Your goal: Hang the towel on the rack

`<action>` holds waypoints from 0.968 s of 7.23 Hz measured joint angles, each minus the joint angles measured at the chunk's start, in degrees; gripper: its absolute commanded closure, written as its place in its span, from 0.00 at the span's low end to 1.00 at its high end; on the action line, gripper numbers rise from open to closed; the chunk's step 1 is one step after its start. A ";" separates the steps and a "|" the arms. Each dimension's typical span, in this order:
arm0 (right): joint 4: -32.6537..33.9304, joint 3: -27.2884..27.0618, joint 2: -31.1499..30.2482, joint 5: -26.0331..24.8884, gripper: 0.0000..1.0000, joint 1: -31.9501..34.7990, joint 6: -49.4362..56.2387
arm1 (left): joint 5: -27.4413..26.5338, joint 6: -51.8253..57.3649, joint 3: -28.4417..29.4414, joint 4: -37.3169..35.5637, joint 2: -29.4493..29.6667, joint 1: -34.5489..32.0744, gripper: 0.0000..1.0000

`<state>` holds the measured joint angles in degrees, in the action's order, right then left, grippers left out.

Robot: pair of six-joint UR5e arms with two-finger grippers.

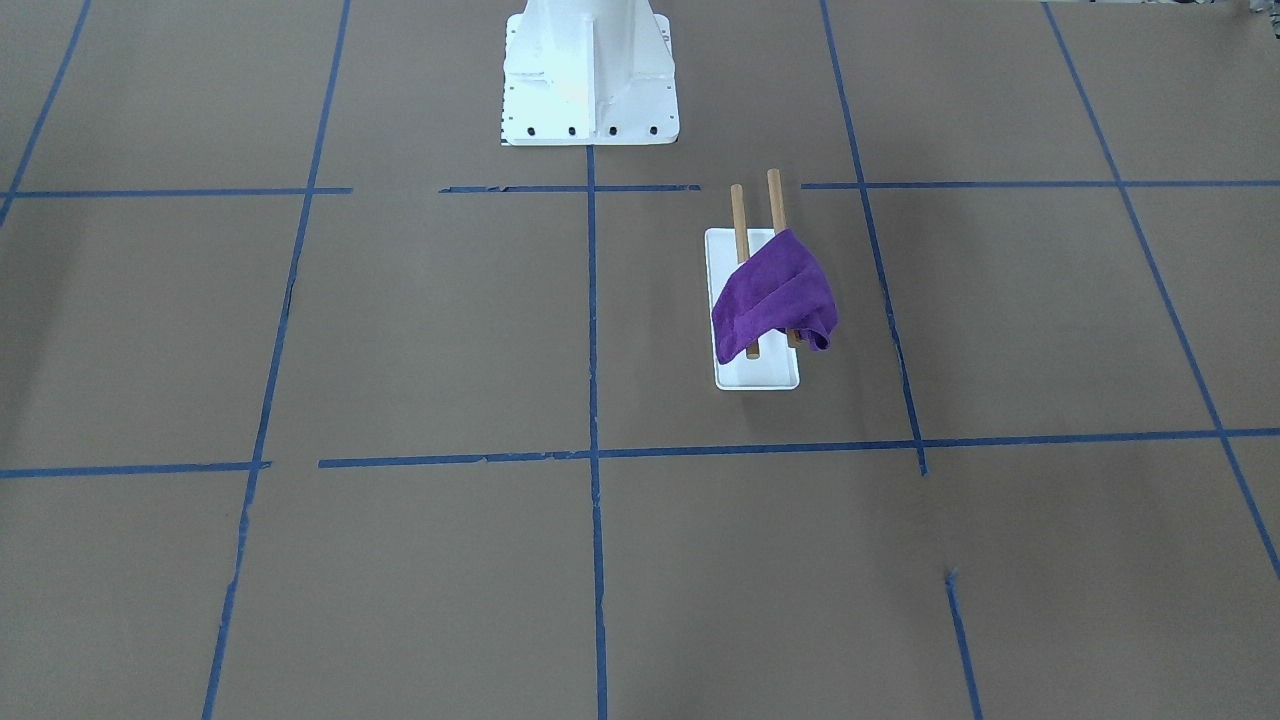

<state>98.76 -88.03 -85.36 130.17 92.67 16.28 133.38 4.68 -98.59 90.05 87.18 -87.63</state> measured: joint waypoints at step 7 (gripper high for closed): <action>0.01 -0.28 -0.06 -0.01 0.00 -0.03 -0.08 | 0.63 -0.04 -0.92 -0.07 -0.33 -0.26 0.00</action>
<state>98.78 -88.32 -85.42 130.16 92.64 16.20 134.01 4.64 -99.51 89.98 86.85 -87.89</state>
